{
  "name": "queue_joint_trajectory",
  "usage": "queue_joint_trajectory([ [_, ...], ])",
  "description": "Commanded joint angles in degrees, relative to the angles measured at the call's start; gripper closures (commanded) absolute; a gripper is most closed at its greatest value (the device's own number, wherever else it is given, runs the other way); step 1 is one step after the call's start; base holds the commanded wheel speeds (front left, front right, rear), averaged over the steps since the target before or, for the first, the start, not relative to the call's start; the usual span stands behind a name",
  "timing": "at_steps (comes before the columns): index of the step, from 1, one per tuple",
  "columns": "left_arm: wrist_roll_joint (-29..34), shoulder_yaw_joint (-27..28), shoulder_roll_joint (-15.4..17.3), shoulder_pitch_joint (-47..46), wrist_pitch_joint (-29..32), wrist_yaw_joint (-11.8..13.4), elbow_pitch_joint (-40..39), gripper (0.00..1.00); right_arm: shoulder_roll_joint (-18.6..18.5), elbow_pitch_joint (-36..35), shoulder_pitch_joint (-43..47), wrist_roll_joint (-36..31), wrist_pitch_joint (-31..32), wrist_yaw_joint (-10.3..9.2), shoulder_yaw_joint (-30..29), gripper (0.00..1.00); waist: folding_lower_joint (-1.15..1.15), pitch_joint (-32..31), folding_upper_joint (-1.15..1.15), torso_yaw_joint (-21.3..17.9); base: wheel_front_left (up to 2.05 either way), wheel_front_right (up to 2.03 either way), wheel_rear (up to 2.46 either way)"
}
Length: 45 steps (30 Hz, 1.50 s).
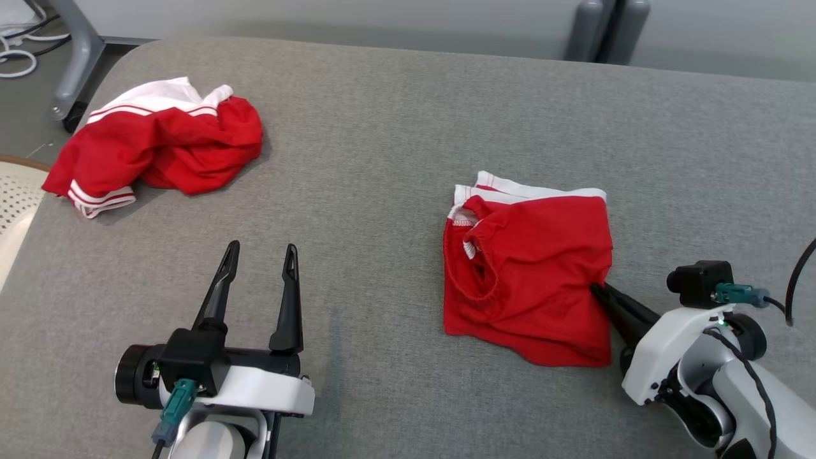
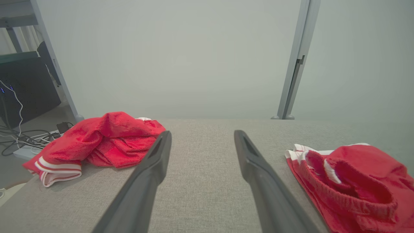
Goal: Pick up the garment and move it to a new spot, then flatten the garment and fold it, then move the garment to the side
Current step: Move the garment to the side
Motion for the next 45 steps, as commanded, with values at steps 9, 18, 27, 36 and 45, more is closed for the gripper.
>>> queue_joint_trajectory([
  [9,1.06,0.09,-0.20,-2.92,-0.41,-0.46,-1.50,0.00,-5.36,-0.36,-3.91,-1.74,-2.73,0.00,3.41,1.00,0.00,2.58,0.00,-7.88,0.00,0.00,0.00],
  [18,3.00,-0.54,0.39,-7.41,-0.17,-0.75,-2.83,0.00,-8.98,0.78,-11.78,-1.53,-7.07,0.00,8.80,1.00,0.00,9.11,0.00,-16.37,0.00,0.00,0.00],
  [27,5.68,-1.48,1.80,-13.78,2.24,-0.99,-4.85,0.00,-14.93,5.14,-21.30,1.87,-14.19,0.00,13.58,1.00,0.00,17.70,0.00,-22.85,0.00,0.00,0.00],
  [36,9.39,-3.93,3.93,-20.01,6.03,-2.62,-6.73,0.00,-22.77,12.53,-26.29,7.07,-16.71,0.00,12.79,1.00,0.00,23.68,0.00,-26.55,0.00,0.00,0.00],
  [45,11.38,-4.79,6.02,-21.97,9.74,-2.82,-9.61,0.00,-23.86,17.49,-27.03,7.32,-16.64,0.00,0.76,1.00,0.00,26.98,0.00,-27.53,0.00,0.00,0.00],
])
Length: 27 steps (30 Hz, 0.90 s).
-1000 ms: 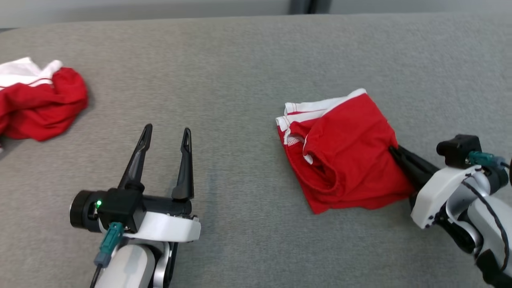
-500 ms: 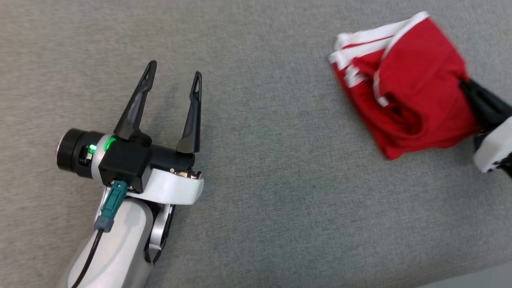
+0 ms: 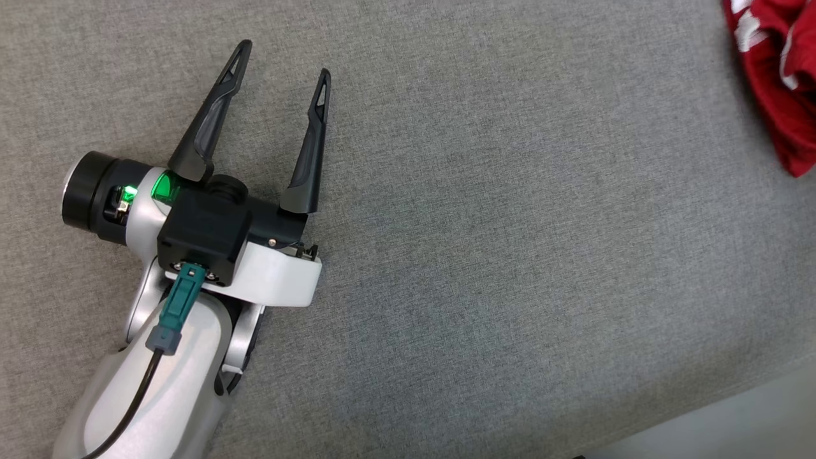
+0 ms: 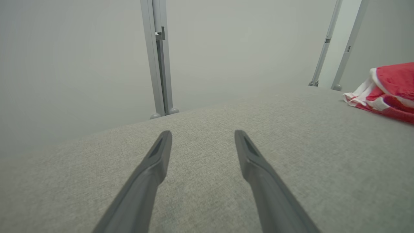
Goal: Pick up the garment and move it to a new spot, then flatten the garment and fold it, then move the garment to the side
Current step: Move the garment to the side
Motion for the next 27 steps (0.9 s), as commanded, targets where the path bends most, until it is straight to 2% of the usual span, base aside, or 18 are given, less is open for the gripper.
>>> queue_joint_trajectory([
  [1,0.43,-0.18,0.54,-0.69,0.64,-0.21,-0.04,0.00,0.76,0.72,0.36,0.28,-0.30,-0.01,-1.98,1.00,0.00,0.73,0.00,-0.07,0.00,0.00,0.00],
  [5,0.88,-0.27,1.26,-0.60,1.81,0.13,-0.84,0.00,1.55,1.85,1.05,-0.23,-0.29,-0.01,-5.49,1.00,0.00,1.47,0.00,-0.01,0.00,0.00,0.00],
  [6,0.92,-0.27,1.36,-0.60,1.93,0.20,-0.98,0.00,1.82,1.93,1.11,-0.51,-0.29,-0.01,-6.12,0.90,0.00,1.61,0.00,-0.02,0.00,0.00,0.00],
  [7,0.92,-0.28,1.47,-0.57,2.04,0.28,-1.07,0.00,2.27,1.81,1.28,-0.76,-0.29,-0.01,-6.86,0.64,0.00,1.70,0.00,-0.05,0.00,0.00,0.00],
  [8,0.88,-0.26,1.54,-0.50,2.19,0.35,-1.10,0.00,2.62,1.90,1.58,-1.11,-0.29,-0.01,-7.42,0.53,0.00,1.71,0.00,-0.10,0.00,0.00,0.00],
  [9,0.80,-0.26,1.59,-0.42,2.26,0.41,-1.10,0.00,2.88,1.99,1.93,-1.42,-0.29,-0.01,-8.16,0.04,0.00,1.65,0.00,-0.14,0.00,0.00,0.00],
  [10,0.61,-0.26,1.52,-0.31,2.15,0.47,-1.04,0.00,3.08,1.89,2.22,-1.89,-0.29,-0.01,-8.91,0.00,0.00,1.48,0.00,-0.17,0.00,0.00,0.00],
  [21,-2.19,0.78,0.55,3.17,-0.84,1.78,0.01,0.00,7.50,-5.36,10.29,-7.61,-0.28,-0.01,-20.07,0.00,0.00,-5.61,0.00,0.16,0.00,0.00,0.00],
  [24,-2.81,1.12,0.37,4.41,-1.50,2.17,0.37,0.00,9.23,-7.00,12.77,-9.18,-0.21,-0.01,-23.24,0.00,0.00,-7.41,0.00,0.43,0.00,0.00,0.00],
  [27,-4.14,1.99,0.09,6.64,-2.56,3.03,0.86,0.00,12.75,-10.21,16.01,-11.54,-0.18,-0.01,-28.17,0.00,0.00,-10.14,0.00,0.82,0.00,0.00,0.00],
])
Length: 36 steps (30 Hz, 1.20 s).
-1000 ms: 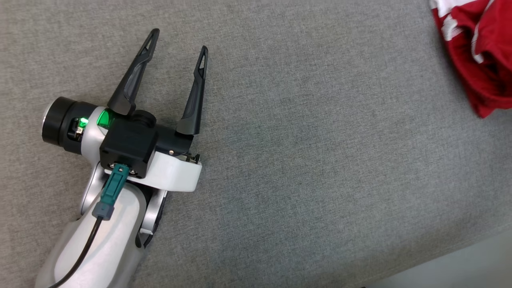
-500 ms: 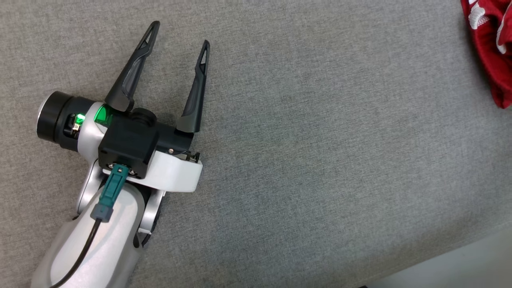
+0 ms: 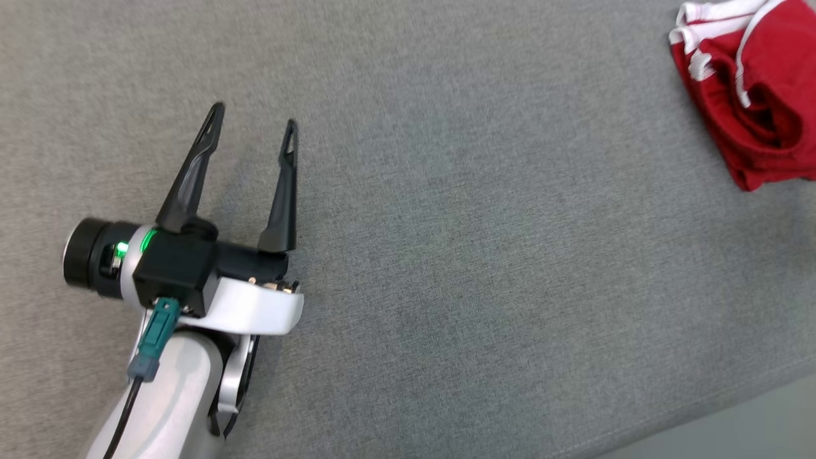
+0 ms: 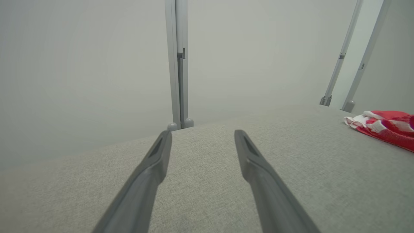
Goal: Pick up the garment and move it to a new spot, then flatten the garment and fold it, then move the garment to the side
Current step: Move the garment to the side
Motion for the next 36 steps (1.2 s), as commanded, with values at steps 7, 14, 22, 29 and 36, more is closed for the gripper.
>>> queue_joint_trajectory([
  [7,-3.17,2.98,-0.04,6.54,-2.87,2.53,0.35,0.00,8.05,-7.76,8.79,-7.21,0.02,0.00,-5.02,0.00,0.00,-8.10,0.00,2.47,0.00,0.00,0.00],
  [14,-5.83,5.58,0.04,12.85,-4.02,4.44,-0.47,0.00,14.01,-15.84,14.72,-12.77,0.01,0.00,-5.32,0.00,0.00,-12.99,0.00,5.19,0.00,0.00,0.00],
  [22,-8.83,7.21,-0.51,20.05,-5.11,5.68,0.22,0.00,18.77,-21.27,21.20,-17.11,0.02,0.00,-2.48,0.00,0.00,-19.64,0.00,9.92,0.00,0.00,0.00],
  [29,-10.65,7.61,-0.16,25.21,-4.72,5.78,1.04,0.00,20.88,-23.65,25.92,-20.02,1.56,0.00,-1.22,0.00,0.00,-24.94,0.00,11.77,0.00,0.00,0.00],
  [36,-11.80,6.67,0.41,29.37,-3.56,5.39,1.02,0.00,21.99,-26.69,31.58,-21.71,4.46,0.00,-2.86,0.00,0.00,-29.74,0.00,11.88,0.00,0.00,0.00],
])
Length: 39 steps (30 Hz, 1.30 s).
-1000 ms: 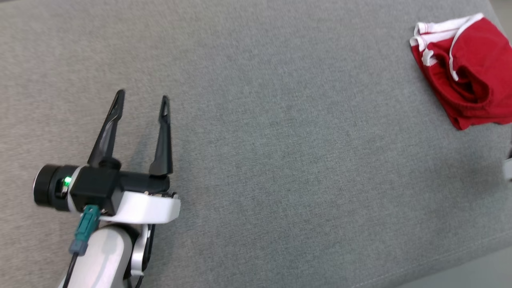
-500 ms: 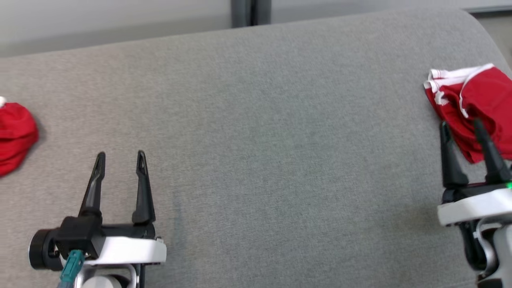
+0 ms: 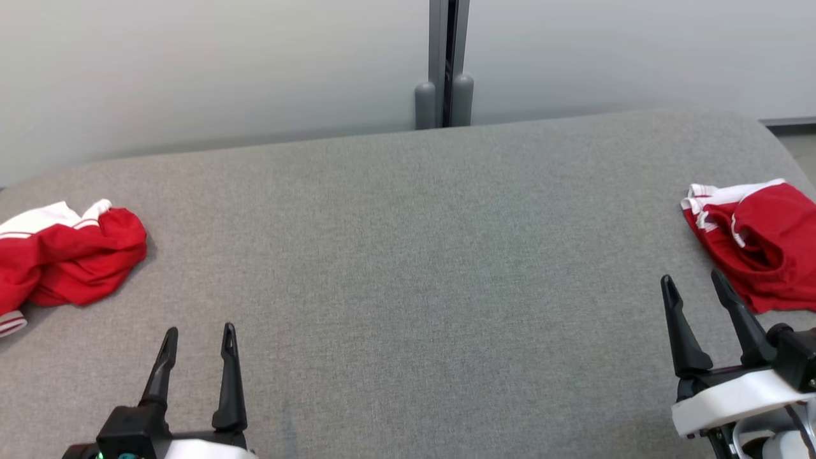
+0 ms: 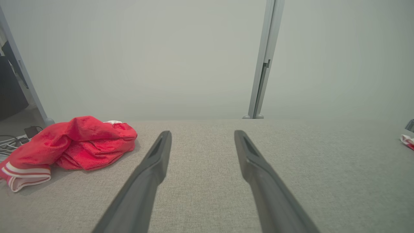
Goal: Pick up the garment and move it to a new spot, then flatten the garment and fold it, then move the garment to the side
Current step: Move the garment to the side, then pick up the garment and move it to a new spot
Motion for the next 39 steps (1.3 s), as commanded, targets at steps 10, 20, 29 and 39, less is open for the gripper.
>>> queue_joint_trajectory([
  [10,-0.41,-0.52,1.39,4.09,1.57,0.62,-1.26,0.00,1.28,-3.96,5.23,-1.99,2.79,0.01,-2.02,0.00,0.00,-4.33,0.00,-0.16,0.00,0.00,0.00],
  [20,-0.38,-0.88,1.75,4.94,2.45,1.21,-2.32,0.00,1.58,-7.09,7.26,-2.06,4.76,0.01,-3.48,0.00,0.00,-4.84,0.00,-0.11,0.00,0.00,0.00],
  [29,-0.33,-0.98,2.17,4.26,2.91,1.52,-2.92,0.00,1.70,-7.66,7.37,-1.79,4.90,0.01,-3.32,0.00,0.00,-4.44,0.00,0.31,0.00,0.00,0.00],
  [39,-0.65,-1.14,2.32,3.80,2.69,1.58,-3.17,0.00,1.66,-7.96,7.64,-1.59,4.87,0.01,-3.42,0.00,0.00,-4.07,0.00,0.78,0.00,0.00,0.00],
])
